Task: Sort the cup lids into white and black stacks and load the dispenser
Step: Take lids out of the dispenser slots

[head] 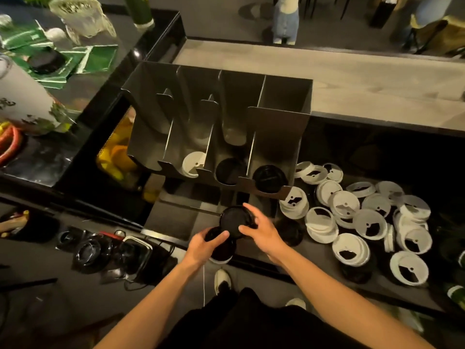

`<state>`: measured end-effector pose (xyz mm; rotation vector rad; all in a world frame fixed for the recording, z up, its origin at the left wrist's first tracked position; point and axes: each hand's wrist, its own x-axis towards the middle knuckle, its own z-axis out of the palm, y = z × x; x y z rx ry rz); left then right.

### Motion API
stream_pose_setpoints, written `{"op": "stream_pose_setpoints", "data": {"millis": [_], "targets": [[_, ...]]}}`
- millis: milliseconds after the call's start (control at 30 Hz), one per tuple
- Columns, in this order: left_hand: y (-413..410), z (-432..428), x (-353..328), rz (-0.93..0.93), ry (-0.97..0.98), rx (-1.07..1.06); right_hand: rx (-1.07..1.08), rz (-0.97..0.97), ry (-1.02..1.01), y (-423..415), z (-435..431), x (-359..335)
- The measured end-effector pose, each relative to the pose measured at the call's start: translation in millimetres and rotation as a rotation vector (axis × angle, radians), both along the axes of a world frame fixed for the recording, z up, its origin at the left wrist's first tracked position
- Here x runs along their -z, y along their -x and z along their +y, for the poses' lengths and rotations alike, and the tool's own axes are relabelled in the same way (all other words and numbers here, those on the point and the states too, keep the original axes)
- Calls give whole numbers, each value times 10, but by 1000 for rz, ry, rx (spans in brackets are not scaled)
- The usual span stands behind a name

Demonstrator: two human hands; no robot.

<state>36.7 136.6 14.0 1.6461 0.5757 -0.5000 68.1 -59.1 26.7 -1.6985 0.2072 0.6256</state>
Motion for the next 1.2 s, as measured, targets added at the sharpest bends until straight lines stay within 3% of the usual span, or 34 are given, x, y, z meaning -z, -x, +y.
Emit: {"op": "stream_pose_setpoints", "data": {"millis": [100, 200, 667, 1067, 1200], "targets": [[-139, 367, 72, 14, 10, -101, 115, 54, 54, -33, 233, 69], [-227, 619, 44, 13, 78, -145, 100, 34, 134, -22, 356, 177], [-319, 947, 295, 13, 147, -63, -390, -163, 794, -160, 810, 499], [-374, 948, 241, 31, 126, -14, -296, -261, 1067, -11, 823, 649], [-393, 913, 200, 29, 118, 22, -166, -341, 1005, 47, 829, 545]]}}
